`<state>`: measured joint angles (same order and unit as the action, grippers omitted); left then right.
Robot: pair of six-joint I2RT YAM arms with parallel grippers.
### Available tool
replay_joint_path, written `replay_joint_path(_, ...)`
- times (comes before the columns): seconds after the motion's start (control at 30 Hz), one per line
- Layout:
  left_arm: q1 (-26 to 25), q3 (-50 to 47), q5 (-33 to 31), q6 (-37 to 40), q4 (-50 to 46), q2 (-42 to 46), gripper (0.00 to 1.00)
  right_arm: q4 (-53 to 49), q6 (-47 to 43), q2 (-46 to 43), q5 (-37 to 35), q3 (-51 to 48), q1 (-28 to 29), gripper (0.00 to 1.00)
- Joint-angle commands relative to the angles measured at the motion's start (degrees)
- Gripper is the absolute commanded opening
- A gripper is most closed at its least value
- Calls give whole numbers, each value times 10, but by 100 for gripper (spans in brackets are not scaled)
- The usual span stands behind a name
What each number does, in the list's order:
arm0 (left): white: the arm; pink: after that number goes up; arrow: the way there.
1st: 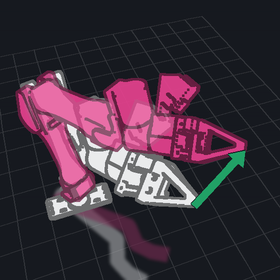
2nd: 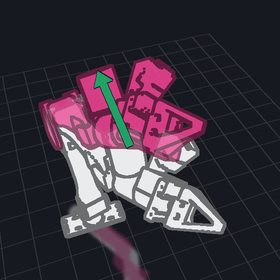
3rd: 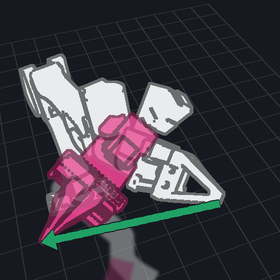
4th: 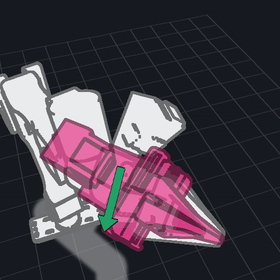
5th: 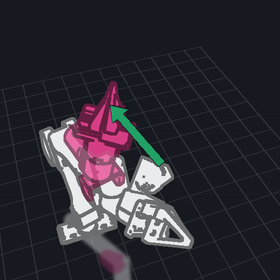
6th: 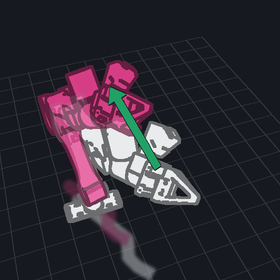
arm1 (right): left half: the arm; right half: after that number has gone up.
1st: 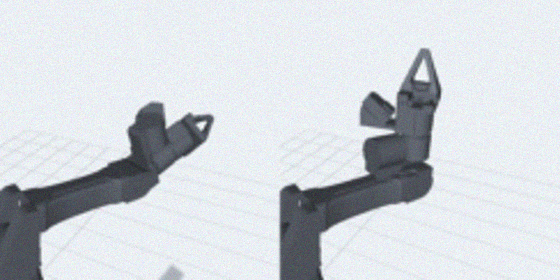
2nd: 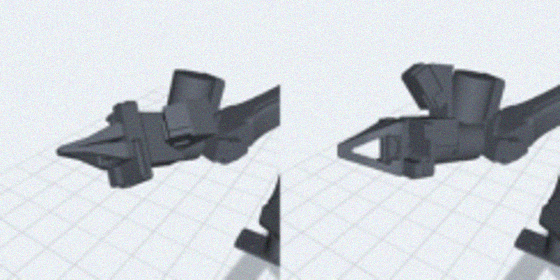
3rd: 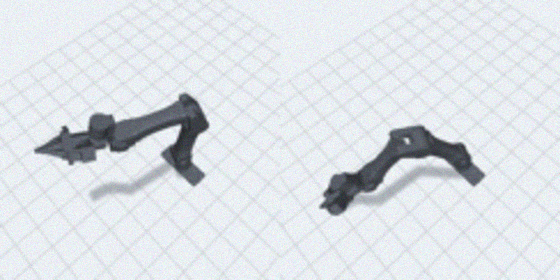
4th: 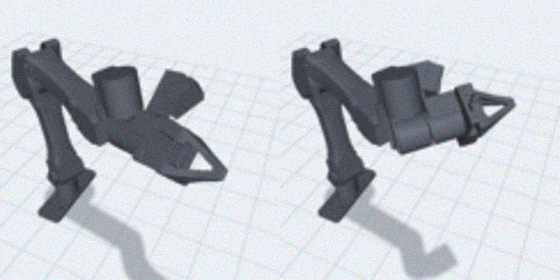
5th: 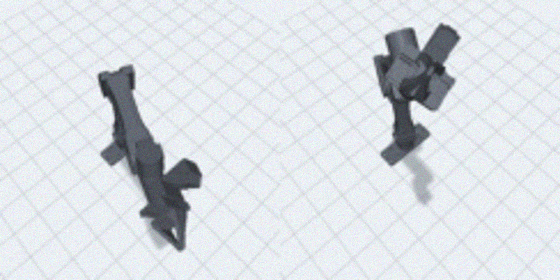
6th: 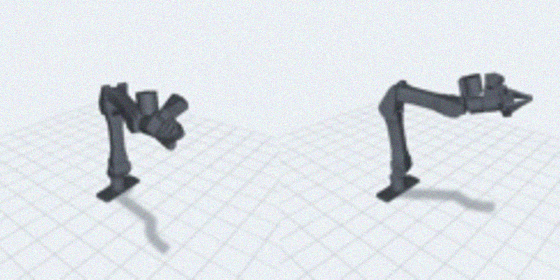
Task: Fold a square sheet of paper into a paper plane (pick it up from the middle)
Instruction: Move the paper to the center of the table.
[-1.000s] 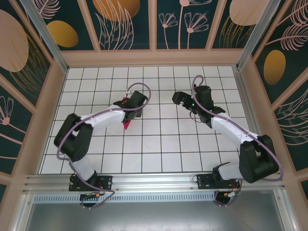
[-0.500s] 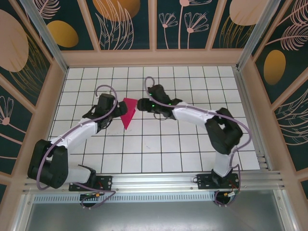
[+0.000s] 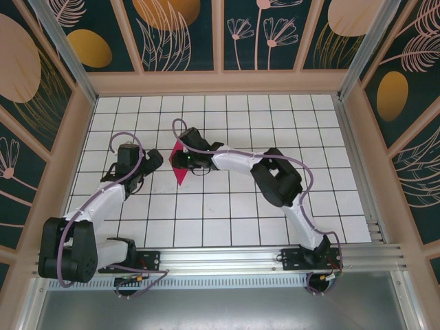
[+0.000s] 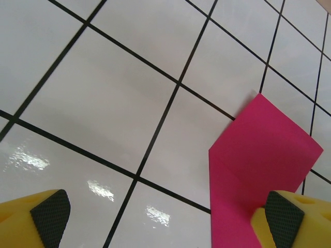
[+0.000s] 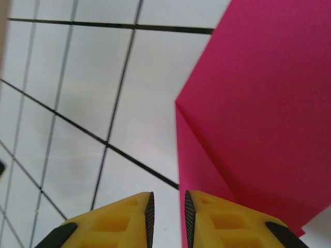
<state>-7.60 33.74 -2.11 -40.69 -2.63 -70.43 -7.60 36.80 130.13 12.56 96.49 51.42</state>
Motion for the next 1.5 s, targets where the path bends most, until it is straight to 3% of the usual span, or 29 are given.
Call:
replay_joint_path(0.0,4,-6,20,-9,22,8,99,-50,-4,26,6,32,-2,24)
replay_joint_path(0.3,4,-2,50,3,24,0,99,-118,-118,32,9,16,-16,24)
replay_joint_path(0.57,4,0,98,21,36,0,99,-131,-336,-74,79,-133,-74,25)
replay_joint_path(0.77,4,-3,127,27,52,-5,99,-142,-424,-162,88,-200,-109,28)
replay_joint_path(0.87,4,-5,137,25,59,-8,99,-125,-397,-199,55,-207,-108,30)
replay_joint_path(1.03,4,-11,154,19,71,-8,98,-68,-260,-241,-40,-224,-108,33)
replay_joint_path(1.2,4,-25,179,7,92,-8,99,-30,-164,-243,-39,-256,-109,28)
replay_joint_path(1.47,2,-40,221,-7,120,-19,98,-13,-139,-218,-7,-269,-109,21)
